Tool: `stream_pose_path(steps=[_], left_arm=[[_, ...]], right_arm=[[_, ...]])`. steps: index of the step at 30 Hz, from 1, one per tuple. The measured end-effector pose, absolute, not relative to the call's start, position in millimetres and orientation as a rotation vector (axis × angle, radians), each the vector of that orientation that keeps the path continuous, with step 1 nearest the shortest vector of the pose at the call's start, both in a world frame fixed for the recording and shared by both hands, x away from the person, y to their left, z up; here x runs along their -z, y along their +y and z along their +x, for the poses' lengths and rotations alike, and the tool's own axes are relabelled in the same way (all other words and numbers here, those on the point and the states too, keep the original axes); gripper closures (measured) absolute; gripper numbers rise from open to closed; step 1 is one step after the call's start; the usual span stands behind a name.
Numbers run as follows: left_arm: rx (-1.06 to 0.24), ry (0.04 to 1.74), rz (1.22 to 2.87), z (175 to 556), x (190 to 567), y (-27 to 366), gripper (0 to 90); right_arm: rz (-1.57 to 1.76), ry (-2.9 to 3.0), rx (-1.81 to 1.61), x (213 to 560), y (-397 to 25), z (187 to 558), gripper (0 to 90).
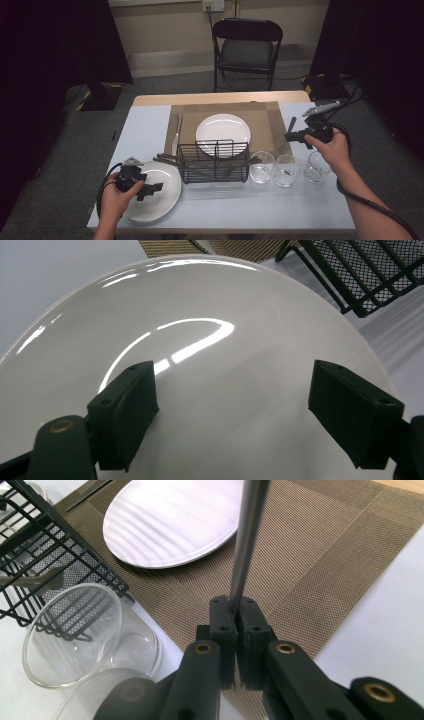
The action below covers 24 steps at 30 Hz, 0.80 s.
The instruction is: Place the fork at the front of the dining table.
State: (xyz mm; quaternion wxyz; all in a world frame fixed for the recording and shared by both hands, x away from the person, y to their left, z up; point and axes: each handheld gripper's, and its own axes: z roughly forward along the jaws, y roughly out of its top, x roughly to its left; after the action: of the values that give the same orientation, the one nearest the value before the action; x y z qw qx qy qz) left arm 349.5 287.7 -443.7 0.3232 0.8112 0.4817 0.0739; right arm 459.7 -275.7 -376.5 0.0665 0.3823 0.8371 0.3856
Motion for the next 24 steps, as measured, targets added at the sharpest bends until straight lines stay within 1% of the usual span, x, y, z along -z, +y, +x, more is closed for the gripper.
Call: stream_pose_path(steps=[12,24], left_arm=[[-0.193,1.261,2.129,349.5,443.4,285.8,19.3],[-0.191,1.263,2.132,349.8,443.8,286.3,19.3]], right_arm=[[1.147,2.529,-1.156,377.8,-276.9,456.5,87.7],[1.136,2.541,-1.144,384.2,-269.7,457.4,87.1]])
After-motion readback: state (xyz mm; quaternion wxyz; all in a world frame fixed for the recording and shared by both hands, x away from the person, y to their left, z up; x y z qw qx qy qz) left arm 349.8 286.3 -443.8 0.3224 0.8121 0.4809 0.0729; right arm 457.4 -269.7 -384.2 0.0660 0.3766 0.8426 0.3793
